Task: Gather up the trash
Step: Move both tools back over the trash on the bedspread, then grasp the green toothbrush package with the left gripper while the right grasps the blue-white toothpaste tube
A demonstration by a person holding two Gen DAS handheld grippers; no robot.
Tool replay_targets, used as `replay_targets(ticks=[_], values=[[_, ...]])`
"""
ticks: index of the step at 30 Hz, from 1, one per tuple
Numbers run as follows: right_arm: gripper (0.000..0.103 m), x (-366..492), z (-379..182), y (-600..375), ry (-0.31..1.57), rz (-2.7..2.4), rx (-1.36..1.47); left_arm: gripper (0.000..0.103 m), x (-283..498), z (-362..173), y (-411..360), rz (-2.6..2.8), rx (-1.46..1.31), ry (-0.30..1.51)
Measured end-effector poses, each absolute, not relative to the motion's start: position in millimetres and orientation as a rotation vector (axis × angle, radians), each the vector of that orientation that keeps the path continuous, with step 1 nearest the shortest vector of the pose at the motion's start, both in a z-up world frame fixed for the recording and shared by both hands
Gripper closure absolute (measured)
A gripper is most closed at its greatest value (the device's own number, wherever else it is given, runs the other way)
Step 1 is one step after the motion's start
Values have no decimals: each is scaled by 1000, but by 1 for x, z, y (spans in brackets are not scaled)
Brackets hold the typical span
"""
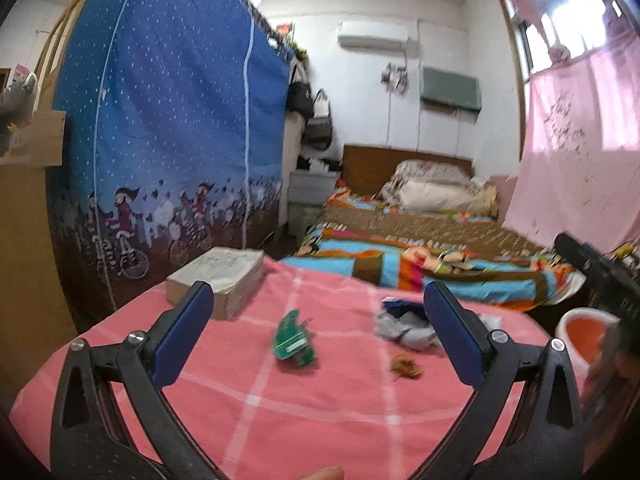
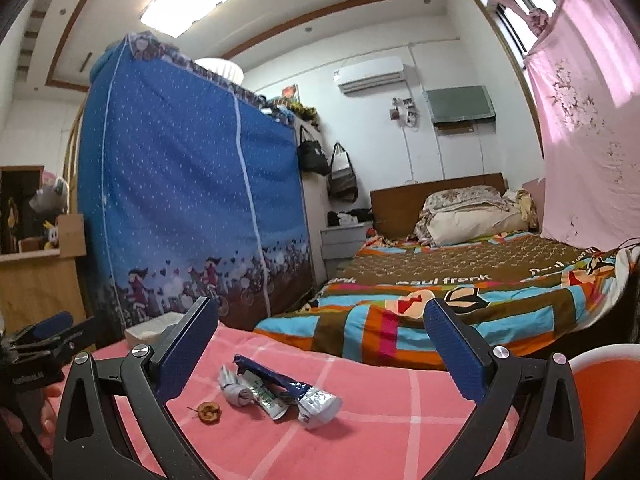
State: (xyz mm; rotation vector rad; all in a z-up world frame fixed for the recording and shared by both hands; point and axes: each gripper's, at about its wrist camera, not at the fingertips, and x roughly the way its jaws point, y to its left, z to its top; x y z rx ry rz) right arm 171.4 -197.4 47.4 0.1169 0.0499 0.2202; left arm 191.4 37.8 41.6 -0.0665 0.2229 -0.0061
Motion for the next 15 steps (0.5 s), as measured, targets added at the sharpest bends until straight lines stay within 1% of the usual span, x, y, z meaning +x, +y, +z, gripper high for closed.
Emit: replay_targets(ticks=[2, 10, 13, 15], values=[[0, 181, 45, -195, 85, 217, 108, 0, 204, 34, 41, -14, -88, 293], [0, 235, 26, -190, 382, 232, 111, 0, 240, 19, 47, -42, -166, 483], [0, 247, 16, -188, 462, 247, 115, 7, 252, 13, 50, -37, -188, 552], [0, 257, 9, -185, 532, 256, 112, 21, 259, 7, 53, -45, -212, 601]])
